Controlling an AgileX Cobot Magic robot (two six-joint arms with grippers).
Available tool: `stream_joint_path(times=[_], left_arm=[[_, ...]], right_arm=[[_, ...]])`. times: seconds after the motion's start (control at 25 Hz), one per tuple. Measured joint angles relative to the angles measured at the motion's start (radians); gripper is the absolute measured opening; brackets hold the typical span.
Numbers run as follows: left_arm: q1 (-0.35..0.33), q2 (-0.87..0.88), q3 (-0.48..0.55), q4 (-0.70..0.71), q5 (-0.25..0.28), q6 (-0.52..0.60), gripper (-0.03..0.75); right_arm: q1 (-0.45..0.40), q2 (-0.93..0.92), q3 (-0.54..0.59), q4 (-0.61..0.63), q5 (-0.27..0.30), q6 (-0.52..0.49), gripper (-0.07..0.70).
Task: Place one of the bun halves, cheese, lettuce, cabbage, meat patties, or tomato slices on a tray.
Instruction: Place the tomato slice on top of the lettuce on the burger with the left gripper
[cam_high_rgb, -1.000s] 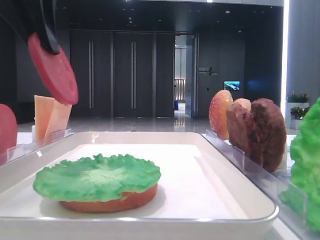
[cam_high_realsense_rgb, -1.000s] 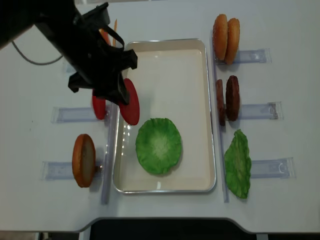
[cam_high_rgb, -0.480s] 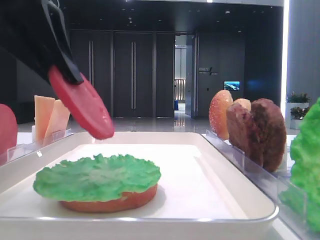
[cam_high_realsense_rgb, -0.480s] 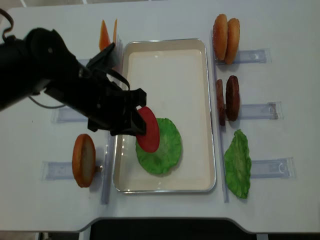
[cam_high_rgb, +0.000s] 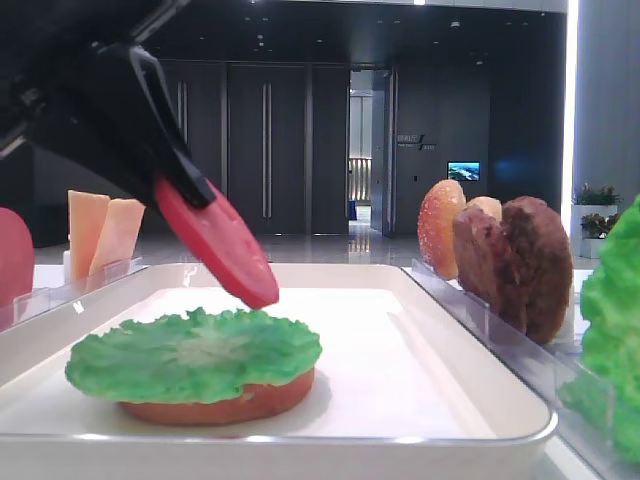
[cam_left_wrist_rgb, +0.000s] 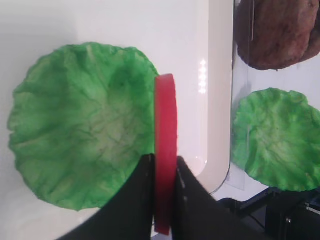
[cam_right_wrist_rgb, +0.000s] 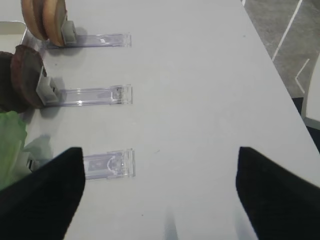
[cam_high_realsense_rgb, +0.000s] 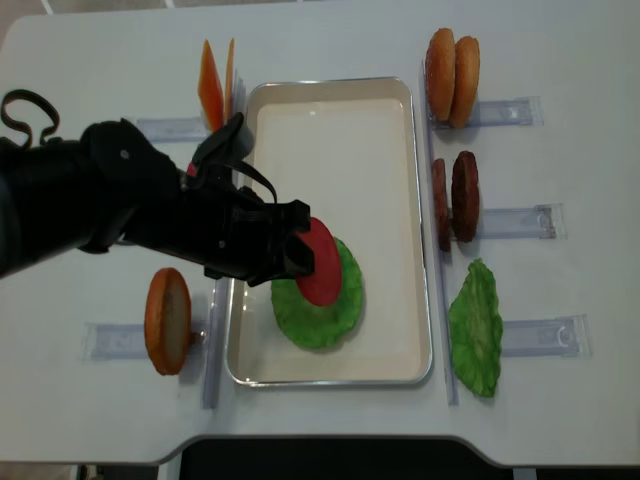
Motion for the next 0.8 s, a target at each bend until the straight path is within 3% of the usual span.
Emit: stream_joint_path(times=[0.4,0.8], left_arm=[[-0.024,0.075,0.000,-0.107,-0.036,0.110,0.047],[-0.025,0.101,0.000,-0.136,-0.048,0.128,0.047]], right_arm=[[0.000,0.000,0.000,0.000,0.000,0.000,0.584],[0.000,0.000,0.000,0.000,0.000,0.000,0.584]])
